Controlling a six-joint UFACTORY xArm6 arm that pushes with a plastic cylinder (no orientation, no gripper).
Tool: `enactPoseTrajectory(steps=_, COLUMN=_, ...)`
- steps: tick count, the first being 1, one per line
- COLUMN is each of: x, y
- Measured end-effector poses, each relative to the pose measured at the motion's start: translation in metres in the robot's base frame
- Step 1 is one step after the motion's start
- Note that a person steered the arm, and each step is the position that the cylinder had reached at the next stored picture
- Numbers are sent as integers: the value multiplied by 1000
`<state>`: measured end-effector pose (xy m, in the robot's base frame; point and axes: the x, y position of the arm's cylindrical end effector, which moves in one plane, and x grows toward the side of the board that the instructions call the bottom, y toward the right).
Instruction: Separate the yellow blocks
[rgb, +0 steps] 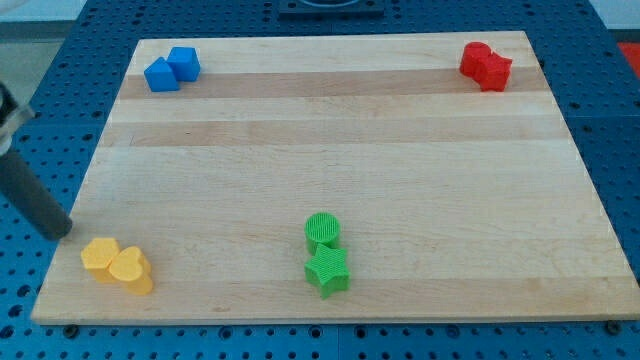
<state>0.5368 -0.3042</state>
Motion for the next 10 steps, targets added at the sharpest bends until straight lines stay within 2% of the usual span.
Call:
enactPoseTrajectory(steps=1, x=14, y=0)
enactPoseTrajectory(steps=2, x=71, y=0)
enactPoseTrajectory(steps=3, x=80, y=1)
enactPoseTrajectory(steps=4, x=80, y=19)
enactPoseTrajectory(steps=6, x=39, y=124)
enactPoseTrajectory(steps=10, x=22, y=199)
